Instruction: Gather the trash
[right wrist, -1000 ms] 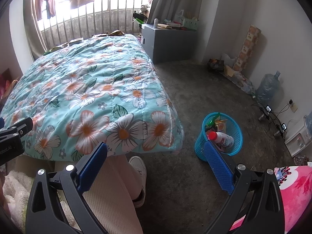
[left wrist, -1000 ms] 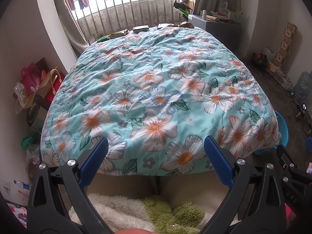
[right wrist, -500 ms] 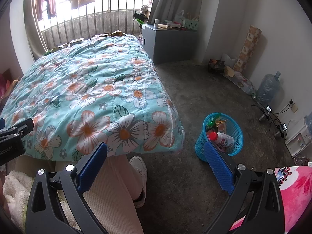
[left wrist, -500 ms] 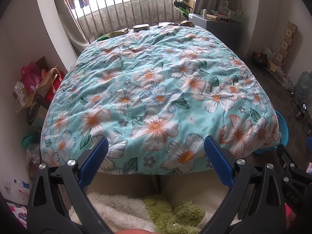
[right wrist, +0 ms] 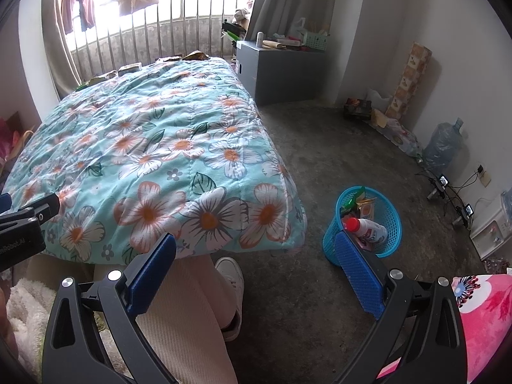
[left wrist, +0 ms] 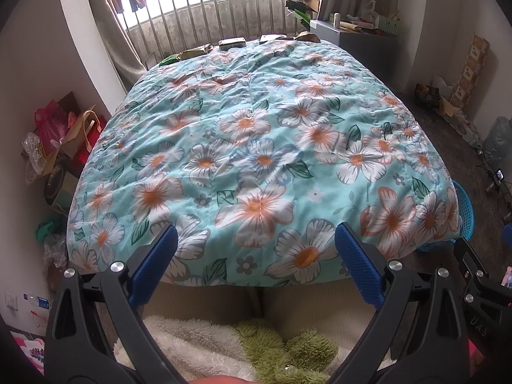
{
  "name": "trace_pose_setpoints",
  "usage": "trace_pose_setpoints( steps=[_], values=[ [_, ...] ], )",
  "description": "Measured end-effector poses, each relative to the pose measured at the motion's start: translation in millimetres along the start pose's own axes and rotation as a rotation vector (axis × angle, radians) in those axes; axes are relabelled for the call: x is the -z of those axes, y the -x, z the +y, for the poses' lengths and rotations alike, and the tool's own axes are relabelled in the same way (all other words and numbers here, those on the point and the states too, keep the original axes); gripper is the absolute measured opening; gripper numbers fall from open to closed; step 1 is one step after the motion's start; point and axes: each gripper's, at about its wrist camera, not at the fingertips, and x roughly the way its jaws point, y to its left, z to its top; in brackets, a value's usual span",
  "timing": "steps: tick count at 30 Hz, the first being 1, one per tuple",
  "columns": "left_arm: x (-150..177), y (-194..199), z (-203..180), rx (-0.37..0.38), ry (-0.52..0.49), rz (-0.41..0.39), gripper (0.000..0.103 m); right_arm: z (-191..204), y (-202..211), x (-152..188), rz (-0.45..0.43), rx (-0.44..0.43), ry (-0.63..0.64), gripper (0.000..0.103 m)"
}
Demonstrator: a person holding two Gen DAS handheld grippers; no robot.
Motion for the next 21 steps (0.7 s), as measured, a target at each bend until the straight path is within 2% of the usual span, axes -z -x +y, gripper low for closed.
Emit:
trace_pose_setpoints(
  steps=[21],
  values=[
    [4.6, 0.9, 2.4, -0.001, -0.001, 0.001, 0.094, 1.7, 0.3, 0.2, -0.003, -0.003, 0.0, 0.097]
  ],
)
